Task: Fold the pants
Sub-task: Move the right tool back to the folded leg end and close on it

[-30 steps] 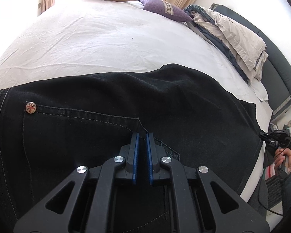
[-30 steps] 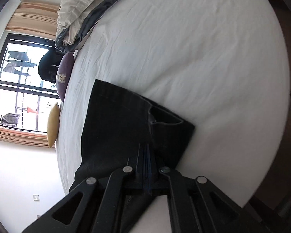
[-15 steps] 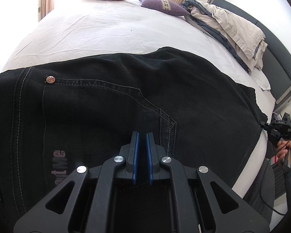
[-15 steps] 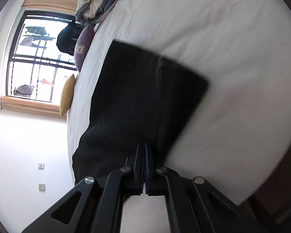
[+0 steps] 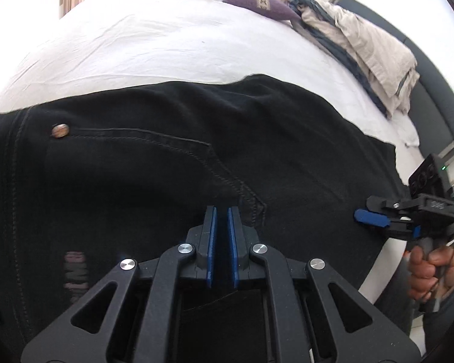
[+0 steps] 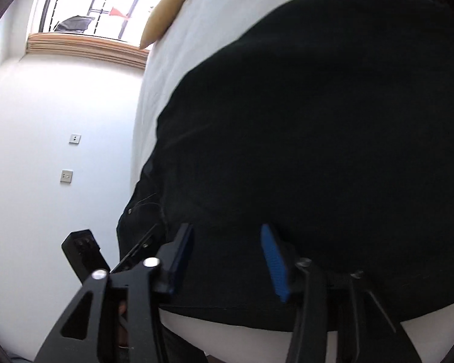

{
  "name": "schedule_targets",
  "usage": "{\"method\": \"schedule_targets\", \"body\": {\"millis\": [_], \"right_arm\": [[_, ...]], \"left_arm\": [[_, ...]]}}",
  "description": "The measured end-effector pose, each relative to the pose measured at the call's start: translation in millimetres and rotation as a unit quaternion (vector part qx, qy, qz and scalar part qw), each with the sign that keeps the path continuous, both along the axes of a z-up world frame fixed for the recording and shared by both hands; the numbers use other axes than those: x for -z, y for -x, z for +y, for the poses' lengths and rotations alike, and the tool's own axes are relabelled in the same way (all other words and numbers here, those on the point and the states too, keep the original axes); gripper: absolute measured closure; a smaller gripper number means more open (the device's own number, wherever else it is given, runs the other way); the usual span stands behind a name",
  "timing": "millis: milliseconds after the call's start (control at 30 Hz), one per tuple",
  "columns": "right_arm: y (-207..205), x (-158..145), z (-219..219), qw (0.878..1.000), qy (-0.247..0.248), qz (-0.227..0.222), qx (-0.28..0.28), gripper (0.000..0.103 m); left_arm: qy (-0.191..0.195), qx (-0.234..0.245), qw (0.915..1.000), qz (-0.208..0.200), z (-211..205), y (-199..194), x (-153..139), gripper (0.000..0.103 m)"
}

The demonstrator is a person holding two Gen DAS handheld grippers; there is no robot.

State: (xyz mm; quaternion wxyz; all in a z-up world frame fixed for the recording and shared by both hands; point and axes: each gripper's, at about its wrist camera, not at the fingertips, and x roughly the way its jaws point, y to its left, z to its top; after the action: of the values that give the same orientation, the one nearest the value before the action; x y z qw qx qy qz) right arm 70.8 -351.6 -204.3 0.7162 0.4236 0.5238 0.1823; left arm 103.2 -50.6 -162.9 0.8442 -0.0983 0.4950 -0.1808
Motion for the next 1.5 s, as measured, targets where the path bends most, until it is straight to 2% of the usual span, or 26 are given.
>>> {"method": "schedule_targets", "body": {"millis": [33,100,133,167,200,233,267,300,367,433,500,567,633,700,800,867,933,967,1000,1067,1133,1300,1400,1500], "right_arm": [[1.6,3.8,-12.5,1.0,-0.012,-0.002,0.01,0.077],[18.9,3.1,-46.5,0.999,0.005,0.001,0.05,0.091],[14.2,1.0,-65.0,0.997,0.021,0.005,0.078,0.092],[27.4,-1.9,-86.1,0.993,0.037,0.011,0.113,0.092],[36.2,-9.7,-104.8,0.987,0.056,0.018,0.147,0.089],[42.2,-19.5,-118.1,0.982,0.082,0.02,0.17,0.084],[46.9,-30.6,-124.4,0.978,0.1,0.012,0.181,0.067],[48.8,-41.1,-123.4,0.978,0.099,-0.004,0.182,0.054],[42.5,-54.1,-101.0,0.986,0.052,-0.043,0.153,0.048],[24.2,-56.7,-59.3,0.993,0.019,-0.06,0.098,0.044],[8.0,-46.2,-21.3,0.997,-0.002,-0.055,0.057,0.044],[-2.8,-28.3,-4.2,0.999,-0.005,-0.034,0.041,0.044],[2.1,-13.2,-11.2,0.998,-0.007,-0.017,0.058,0.052],[17.3,-9.3,-40.0,0.995,-0.022,-0.022,0.09,0.061],[48.2,-14.3,-106.8,0.985,0.015,-0.018,0.17,0.061],[79.9,-23.4,-151.3,0.968,0.067,0.0,0.241,0.061],[110.7,-41.3,-187.1,0.948,0.117,0.008,0.297,0.049],[123.5,-51.4,-198.0,0.939,0.134,0.004,0.316,0.038],[138.8,-58.2,-215.7,0.934,0.141,-0.005,0.327,0.038],[154.5,-61.6,-229.8,0.927,0.127,-0.02,0.353,0.038],[163.9,-48.5,-247.1,0.923,0.093,-0.023,0.373,0.038],[159.9,-17.1,-258.3,0.922,0.02,-0.007,0.386,0.038],[148.7,-8.9,-254.3,0.919,-0.01,-0.018,0.394,0.038],[138.6,-0.2,-256.7,0.917,-0.035,-0.022,0.398,0.039]], "left_arm": [[0.004,-0.002,1.0,-0.005,12.3,3.3,-2.3,0.096],[0.004,-0.009,0.9998,-0.019,36.8,7.4,-7.3,0.096],[-0.011,-0.025,0.9994,-0.02,51.1,7.6,-8.1,0.096],[-0.003,-0.035,0.9992,-0.019,66.7,7.5,-9.1,0.096],[0.0,-0.047,0.9988,-0.018,80.2,6.9,-11.6,0.096],[-0.015,-0.063,0.9977,-0.02,90.0,5.9,-18.2,0.096],[-0.028,-0.073,0.9966,-0.027,96.0,3.8,-26.0,0.096],[-0.023,-0.071,0.9964,-0.04,99.3,2.6,-34.8,0.096],[-0.007,-0.058,0.9963,-0.063,96.8,-7.6,-47.1,0.096],[-0.006,-0.048,0.9968,-0.063,91.7,-26.4,-43.4,0.096],[-0.017,-0.049,0.9973,-0.053,84.9,-48.6,-31.4,0.096],[-0.019,-0.045,0.9981,-0.036,86.3,-63.4,-11.2,0.096],[0.032,-0.046,0.9979,-0.033,104.1,-62.9,-2.9,0.096],[0.041,-0.044,0.9978,-0.029,117.0,-59.9,-1.8,0.095],[0.019,-0.037,0.9987,-0.03,124.8,-44.7,-1.3,0.095],[0.006,-0.034,0.9991,-0.023,130.9,-35.0,-3.6,0.095],[-0.046,-0.044,0.9976,-0.026,129.5,-26.0,-12.9,0.095],[-0.07,-0.046,0.9959,-0.033,127.6,-20.9,-19.5,0.095],[-0.082,-0.05,0.9945,-0.04,126.6,-15.8,-27.7,0.095],[-0.084,-0.069,0.9927,-0.051,118.6,-13.4,-42.9,0.095],[-0.04,-0.065,0.9956,-0.054,102.3,-13.6,-54.8,0.095],[0.024,0.022,0.9984,-0.046,8.0,-23.3,-59.3,0.095],[0.064,0.074,0.9944,-0.041,-52.2,-28.4,-53.6,0.095],[0.076,0.117,0.99,-0.021,-108.6,-33.7,-44.5,0.095]]}}
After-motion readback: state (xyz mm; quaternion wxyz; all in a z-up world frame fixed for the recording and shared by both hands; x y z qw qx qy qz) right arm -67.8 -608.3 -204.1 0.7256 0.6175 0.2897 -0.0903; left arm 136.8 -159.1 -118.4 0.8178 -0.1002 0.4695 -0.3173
